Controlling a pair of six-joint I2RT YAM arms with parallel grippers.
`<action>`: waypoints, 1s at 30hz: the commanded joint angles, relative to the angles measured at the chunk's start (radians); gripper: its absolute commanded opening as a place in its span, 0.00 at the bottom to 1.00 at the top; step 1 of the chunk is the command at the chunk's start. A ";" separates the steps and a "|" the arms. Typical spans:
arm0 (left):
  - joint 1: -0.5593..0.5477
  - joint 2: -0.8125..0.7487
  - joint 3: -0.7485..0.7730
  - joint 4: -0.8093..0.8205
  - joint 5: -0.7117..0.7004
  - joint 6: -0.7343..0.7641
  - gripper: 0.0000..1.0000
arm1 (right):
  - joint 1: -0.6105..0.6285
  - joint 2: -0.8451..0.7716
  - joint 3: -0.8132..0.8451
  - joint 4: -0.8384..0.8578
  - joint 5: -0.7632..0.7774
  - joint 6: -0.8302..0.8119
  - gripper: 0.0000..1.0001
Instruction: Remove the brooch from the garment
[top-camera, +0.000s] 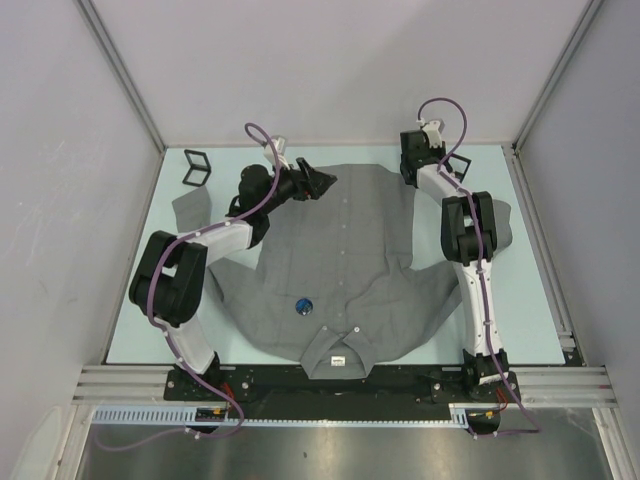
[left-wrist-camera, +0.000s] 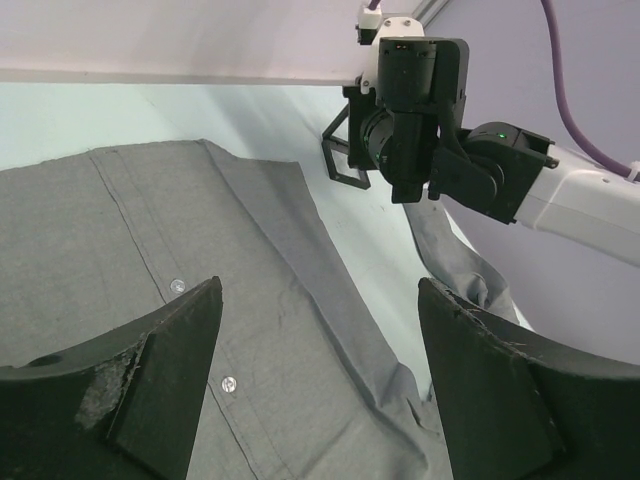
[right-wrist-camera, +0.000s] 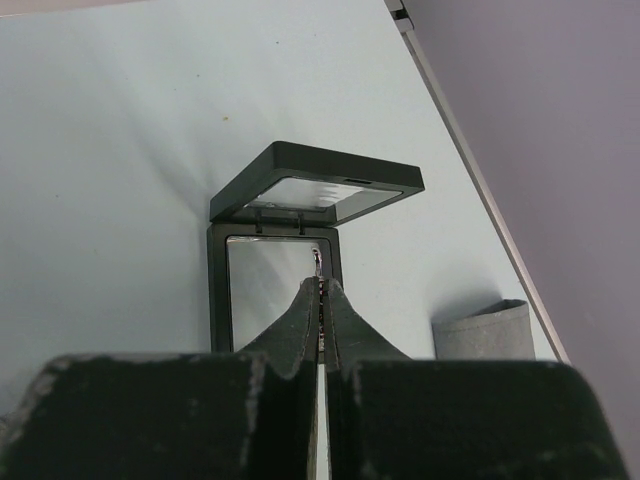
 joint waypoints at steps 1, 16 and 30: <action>0.003 -0.013 -0.009 0.060 0.022 -0.003 0.82 | -0.005 0.008 0.048 0.009 0.039 -0.009 0.00; 0.003 -0.007 -0.013 0.083 0.035 -0.018 0.83 | -0.017 0.060 0.103 -0.045 0.055 0.010 0.00; 0.006 -0.007 -0.015 0.085 0.039 -0.018 0.82 | -0.023 0.069 0.125 -0.082 0.026 0.031 0.06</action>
